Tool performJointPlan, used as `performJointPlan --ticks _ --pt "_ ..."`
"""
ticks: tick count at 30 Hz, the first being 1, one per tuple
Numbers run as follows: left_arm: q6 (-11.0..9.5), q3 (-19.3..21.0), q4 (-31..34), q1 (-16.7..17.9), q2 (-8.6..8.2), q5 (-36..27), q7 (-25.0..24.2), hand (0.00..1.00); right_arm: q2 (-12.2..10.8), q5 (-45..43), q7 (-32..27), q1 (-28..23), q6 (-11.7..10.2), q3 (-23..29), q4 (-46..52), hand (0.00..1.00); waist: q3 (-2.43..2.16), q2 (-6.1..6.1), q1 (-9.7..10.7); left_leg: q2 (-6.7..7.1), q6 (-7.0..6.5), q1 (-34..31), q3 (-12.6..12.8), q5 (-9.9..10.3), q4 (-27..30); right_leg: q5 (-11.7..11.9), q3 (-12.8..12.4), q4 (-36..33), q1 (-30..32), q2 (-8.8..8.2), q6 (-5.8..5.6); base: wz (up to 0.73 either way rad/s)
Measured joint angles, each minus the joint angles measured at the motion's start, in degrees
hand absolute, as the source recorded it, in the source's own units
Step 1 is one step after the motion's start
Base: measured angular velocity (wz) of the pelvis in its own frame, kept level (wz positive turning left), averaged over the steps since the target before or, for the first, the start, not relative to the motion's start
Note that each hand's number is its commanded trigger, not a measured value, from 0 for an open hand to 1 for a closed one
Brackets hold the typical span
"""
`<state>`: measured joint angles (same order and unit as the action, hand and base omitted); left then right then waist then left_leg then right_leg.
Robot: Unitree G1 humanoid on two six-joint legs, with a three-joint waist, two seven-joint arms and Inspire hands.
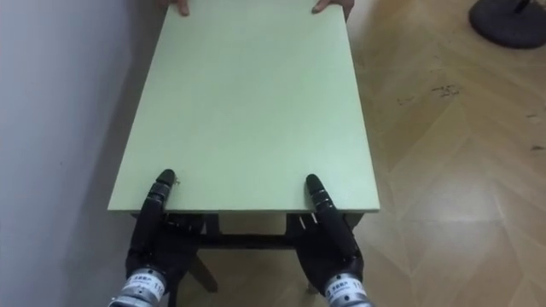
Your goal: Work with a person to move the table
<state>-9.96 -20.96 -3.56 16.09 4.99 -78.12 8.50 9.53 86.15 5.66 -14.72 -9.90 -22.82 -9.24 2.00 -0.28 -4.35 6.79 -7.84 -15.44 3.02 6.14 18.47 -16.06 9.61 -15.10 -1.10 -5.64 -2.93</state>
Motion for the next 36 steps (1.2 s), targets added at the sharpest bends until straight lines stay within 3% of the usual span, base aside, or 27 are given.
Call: performJointPlan --ticks 11,16,21,26,28,29,30,31,32,34,36 --pt "0.27 0.13 -6.11 0.37 -0.21 2.54 -2.79 1.00 -1.36 -1.28 1.01 -1.01 0.06 0.08 -4.54 1.00 -0.16 0.42 0.00 0.00 -0.22 1.32 -0.11 0.04 0.21 0.00 -0.06 -0.81 -0.96 -0.01 -0.01 0.00" --pt "0.24 1.15 -8.85 0.29 -1.38 4.01 -4.67 1.00 -3.35 -3.28 1.96 -0.95 0.77 1.74 -6.82 1.00 -0.31 0.56 0.10 0.10 -0.24 2.70 -0.09 0.06 -0.29 0.14 0.00 -0.72 -2.12 -0.08 -0.22 -0.01" --pt "0.42 2.57 -13.49 0.12 -1.91 6.78 -10.77 1.00 -4.05 -4.21 6.07 -0.39 1.96 3.13 -10.34 1.00 -0.62 0.79 0.09 0.10 -0.22 3.21 -0.01 0.06 -0.88 0.36 0.02 -0.73 -2.37 -0.11 -0.31 0.00" --pt "1.28 3.44 -16.62 -0.35 -1.89 7.06 -14.02 0.99 -5.20 -5.08 8.23 -0.37 3.77 4.92 -12.64 1.00 -0.62 0.79 0.11 0.12 -0.20 4.66 -0.01 0.07 -1.34 0.44 0.00 -0.60 -3.58 -0.10 -0.26 0.00" --pt "1.35 3.59 -17.14 -0.50 -1.90 7.60 -14.04 0.84 -5.24 -5.10 8.28 -0.08 4.41 5.11 -13.16 0.65 -0.57 0.69 0.15 0.14 -0.19 5.01 -0.02 0.09 -1.44 0.46 0.04 -0.53 -3.93 -0.10 -0.28 0.00" --pt "1.45 3.97 -17.36 -0.53 -1.94 8.07 -14.20 0.78 -5.32 -5.11 8.33 0.32 4.84 5.27 -13.57 0.53 -0.57 0.66 0.40 0.13 -0.19 5.03 -0.02 0.08 -1.43 0.46 0.12 -0.54 -4.00 -0.10 -0.28 0.00" --pt "1.48 4.14 -17.49 -0.53 -1.94 8.32 -14.31 0.56 -5.49 -5.25 8.53 0.66 5.11 5.50 -14.05 0.02 -0.57 0.65 0.61 0.13 -0.19 5.06 -0.03 0.08 -1.39 0.46 0.17 -0.52 -4.06 -0.10 -0.28 0.00" --pt "1.83 4.49 -17.62 -0.54 -1.96 8.76 -14.43 0.35 -5.77 -5.30 9.18 0.91 5.29 5.81 -14.84 0.00 -0.57 0.58 0.68 0.14 -0.19 5.16 -0.06 0.08 -1.39 0.47 0.20 -0.52 -4.17 -0.10 -0.28 0.00" --pt "2.07 4.71 -17.74 -0.60 -1.99 9.05 -14.52 0.00 -5.84 -5.30 9.33 0.96 5.55 6.06 -15.04 0.00 -0.56 0.55 0.68 0.14 -0.20 5.20 -0.08 0.08 -1.39 0.47 0.19 -0.52 -4.19 -0.10 -0.28 0.00" --pt "2.44 5.08 -18.25 -0.74 -1.90 10.65 -15.19 0.00 -5.63 -5.58 9.77 1.13 5.74 6.15 -15.49 0.00 -0.50 0.46 0.68 0.14 -0.20 5.23 -0.14 0.08 -1.40 0.47 0.15 -0.51 -4.19 -0.10 -0.28 0.00" --pt "2.49 5.09 -19.04 -0.84 -0.88 16.05 -16.15 0.00 -4.93 -6.47 11.34 1.12 5.84 6.04 -16.17 0.00 -0.43 0.30 0.71 0.15 -0.22 5.33 -0.30 0.12 -1.70 0.47 0.03 -0.50 -4.17 -0.07 -0.29 0.00"
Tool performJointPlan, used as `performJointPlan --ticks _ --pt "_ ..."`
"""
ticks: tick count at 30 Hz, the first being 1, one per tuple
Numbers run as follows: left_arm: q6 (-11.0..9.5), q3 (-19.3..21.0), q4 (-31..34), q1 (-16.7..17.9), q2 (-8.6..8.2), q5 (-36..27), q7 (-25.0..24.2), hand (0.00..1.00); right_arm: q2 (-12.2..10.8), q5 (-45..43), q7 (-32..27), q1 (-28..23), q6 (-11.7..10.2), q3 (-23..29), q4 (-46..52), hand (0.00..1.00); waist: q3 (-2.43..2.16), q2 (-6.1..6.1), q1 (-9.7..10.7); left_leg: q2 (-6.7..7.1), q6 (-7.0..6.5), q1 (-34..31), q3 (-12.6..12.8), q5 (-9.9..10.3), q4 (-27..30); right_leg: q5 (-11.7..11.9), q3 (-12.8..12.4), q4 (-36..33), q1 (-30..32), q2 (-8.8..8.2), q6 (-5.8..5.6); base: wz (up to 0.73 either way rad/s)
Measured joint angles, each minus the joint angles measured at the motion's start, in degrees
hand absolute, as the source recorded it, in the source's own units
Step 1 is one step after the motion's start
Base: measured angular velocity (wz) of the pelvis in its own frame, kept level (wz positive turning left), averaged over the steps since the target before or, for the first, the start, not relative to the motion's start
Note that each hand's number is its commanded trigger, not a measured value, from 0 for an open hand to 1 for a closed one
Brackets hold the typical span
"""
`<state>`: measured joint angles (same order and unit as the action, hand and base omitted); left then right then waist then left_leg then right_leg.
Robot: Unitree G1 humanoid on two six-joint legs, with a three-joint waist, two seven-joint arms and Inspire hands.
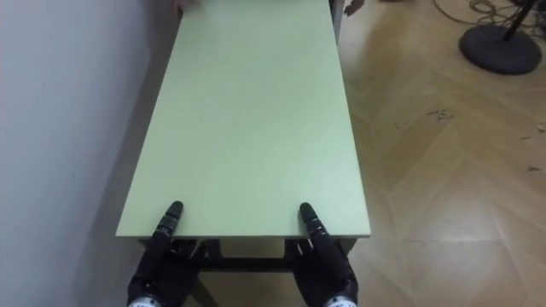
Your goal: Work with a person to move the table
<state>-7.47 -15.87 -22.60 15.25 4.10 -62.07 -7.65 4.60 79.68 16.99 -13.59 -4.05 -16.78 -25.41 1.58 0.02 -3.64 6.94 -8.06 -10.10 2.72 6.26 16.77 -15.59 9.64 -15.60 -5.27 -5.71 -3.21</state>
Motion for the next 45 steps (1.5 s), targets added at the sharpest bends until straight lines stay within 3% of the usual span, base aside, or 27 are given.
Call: performJointPlan --ticks 3,7,9,23,28,31,37,42,45 --pt "0.93 -0.41 -0.27 -0.70 1.56 8.47 -0.65 0.00 0.34 -1.31 0.48 0.03 0.52 -0.07 -0.92 0.00 0.01 -0.07 0.34 -0.01 0.25 0.09 -0.01 0.12 -0.10 0.02 -0.05 0.00 0.05 0.01 -0.04 -0.06" --pt "2.00 -1.27 -1.81 -1.94 1.86 13.95 -2.06 0.00 0.73 -1.37 0.75 0.19 1.20 -0.17 -0.92 0.00 -0.08 0.06 0.16 0.02 0.23 0.33 -0.35 0.08 -0.05 0.16 -0.08 0.00 0.29 0.11 -0.13 -0.24" --pt "3.52 -2.55 -3.48 -1.83 1.86 16.46 -2.16 0.00 1.07 -1.25 1.37 0.17 1.30 -1.57 -0.90 0.00 -0.24 0.25 0.27 0.04 0.24 0.74 -1.12 0.08 -0.08 0.57 0.00 -0.05 0.24 0.40 -0.02 -0.33" --pt "5.85 -3.48 -5.63 -1.90 2.37 18.44 -6.40 0.00 1.81 -1.43 3.24 -0.04 2.96 -2.60 -0.91 0.00 -0.61 0.51 1.94 -0.05 1.27 0.74 -3.17 -0.77 -0.05 0.96 1.68 1.90 -0.83 1.28 0.38 -0.01" --pt "6.08 -3.49 -6.08 -1.95 2.53 19.99 -6.57 0.00 1.94 -2.80 3.64 -0.01 3.00 -3.00 -1.03 0.00 -0.61 0.52 1.93 0.45 1.24 0.74 -5.67 -0.83 -0.03 1.26 1.55 1.97 -0.63 1.80 0.87 -0.06" --pt "6.08 -3.46 -9.05 -2.30 2.67 20.48 -6.56 0.00 2.70 -6.37 5.19 0.34 3.41 -3.23 -3.09 0.00 -0.64 0.54 2.97 0.94 1.48 0.71 -7.74 -1.14 -0.06 1.41 1.72 2.00 -0.64 2.15 1.13 0.05" --pt "6.46 -2.89 -13.20 -2.92 3.62 21.78 -6.50 0.00 3.75 -17.30 4.15 1.51 4.81 -1.07 -9.88 0.00 -0.71 0.29 4.05 0.92 1.91 -0.31 -8.05 -1.47 -0.01 1.59 4.72 2.07 0.03 2.22 1.44 0.06" --pt "6.88 -1.86 -18.72 -3.36 4.00 25.23 -5.11 0.00 4.17 -25.54 1.81 2.44 5.36 0.31 -15.59 0.00 -1.20 -0.73 4.31 0.89 2.10 -0.10 -8.13 -1.56 0.08 1.66 4.75 3.03 -0.64 2.27 1.55 0.02" --pt "6.58 0.33 -20.49 -3.87 4.09 27.00 -4.04 0.00 4.45 -32.12 -0.24 2.35 5.34 1.50 -17.44 0.00 -1.14 -0.96 4.05 0.87 1.79 -0.11 -8.34 -1.38 0.11 1.73 4.62 3.01 -0.60 2.26 1.66 -0.01"
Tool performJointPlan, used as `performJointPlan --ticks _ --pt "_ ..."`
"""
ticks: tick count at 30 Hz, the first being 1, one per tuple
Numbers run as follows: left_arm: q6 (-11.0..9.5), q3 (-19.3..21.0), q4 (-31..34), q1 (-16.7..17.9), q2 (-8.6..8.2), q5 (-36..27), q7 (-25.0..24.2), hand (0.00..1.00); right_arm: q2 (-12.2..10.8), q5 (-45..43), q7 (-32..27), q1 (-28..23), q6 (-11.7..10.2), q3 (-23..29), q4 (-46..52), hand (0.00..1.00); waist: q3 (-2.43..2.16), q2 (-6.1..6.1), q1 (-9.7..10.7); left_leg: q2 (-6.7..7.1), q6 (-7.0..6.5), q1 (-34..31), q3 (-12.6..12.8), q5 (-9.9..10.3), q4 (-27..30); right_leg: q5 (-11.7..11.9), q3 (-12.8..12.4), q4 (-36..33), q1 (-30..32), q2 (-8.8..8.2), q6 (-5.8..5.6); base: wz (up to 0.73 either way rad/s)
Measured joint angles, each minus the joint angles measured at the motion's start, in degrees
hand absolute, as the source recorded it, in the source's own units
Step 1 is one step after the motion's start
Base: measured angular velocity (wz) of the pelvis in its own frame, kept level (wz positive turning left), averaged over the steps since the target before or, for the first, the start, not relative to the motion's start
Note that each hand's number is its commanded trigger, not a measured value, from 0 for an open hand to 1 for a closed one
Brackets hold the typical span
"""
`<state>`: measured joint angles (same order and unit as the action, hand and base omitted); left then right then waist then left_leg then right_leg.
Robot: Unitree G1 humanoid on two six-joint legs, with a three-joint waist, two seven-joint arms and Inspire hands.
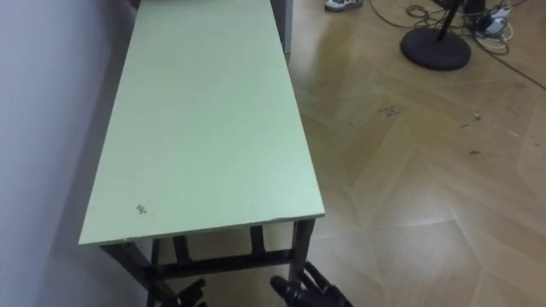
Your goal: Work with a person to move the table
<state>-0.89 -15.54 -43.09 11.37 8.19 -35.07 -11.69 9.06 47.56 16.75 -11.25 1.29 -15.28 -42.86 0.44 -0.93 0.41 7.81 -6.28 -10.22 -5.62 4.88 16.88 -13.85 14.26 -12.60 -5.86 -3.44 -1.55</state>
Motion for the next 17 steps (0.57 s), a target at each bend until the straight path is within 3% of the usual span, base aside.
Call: performJointPlan --ticks 4,7,9,12,14,15,17 --pt "-0.92 1.48 -1.92 -0.26 0.03 2.42 1.16 0.00 0.10 -5.99 -2.25 -0.12 -0.09 1.38 -3.33 0.00 0.01 0.06 -0.93 -0.04 -0.06 0.22 0.01 0.00 -0.17 0.02 -0.22 -0.07 0.09 -0.04 0.03 -0.04" --pt "-2.93 3.01 -3.93 0.69 -0.27 5.27 3.30 0.00 0.04 -9.62 -4.14 0.21 -0.61 1.64 -8.54 0.00 -0.02 0.04 -1.81 0.06 -0.02 1.36 -0.21 -0.02 -0.71 0.06 -0.39 -0.03 -0.53 -0.03 0.09 -0.16" --pt "-3.33 4.25 -6.81 1.28 -0.34 8.35 5.18 0.00 0.00 -10.02 -5.89 1.49 -1.29 2.50 -13.12 0.00 0.02 -0.01 -1.40 0.90 0.14 2.12 -1.49 -0.14 -1.15 0.20 0.17 0.35 -1.28 -0.02 0.32 0.00" --pt "-3.66 5.80 -8.91 3.23 -0.74 9.44 8.28 0.00 -0.01 -9.86 -8.49 1.48 -1.63 3.89 -18.27 0.00 0.25 -0.39 -0.88 1.09 0.35 2.45 -1.90 -0.28 -1.41 0.16 0.99 1.21 -1.94 -0.09 0.37 0.09" --pt "-4.56 6.94 -9.44 3.93 -1.24 9.83 10.46 0.00 0.02 -9.73 -9.38 0.86 -1.67 4.27 -20.22 0.00 0.25 -0.59 -0.92 1.03 0.61 2.15 -0.58 -0.74 -1.56 -0.31 2.22 2.86 -2.27 -0.64 0.76 0.13" --pt "-5.24 7.99 -10.06 3.71 -1.68 10.25 11.50 0.00 -0.07 -9.90 -9.88 0.65 -1.66 4.41 -21.48 0.00 0.20 -0.69 -0.83 0.28 0.32 1.94 1.86 -0.85 -1.40 -0.45 3.40 3.02 -2.34 -1.12 0.68 0.21" --pt "-5.78 9.26 -11.40 3.75 -2.11 11.46 13.17 0.00 -0.35 -10.13 -10.36 0.50 -1.56 5.30 -22.91 0.00 0.09 -0.70 -1.13 -0.61 -0.15 1.93 4.77 -0.55 -1.43 -0.69 3.45 2.86 -2.45 -1.13 0.52 0.07"
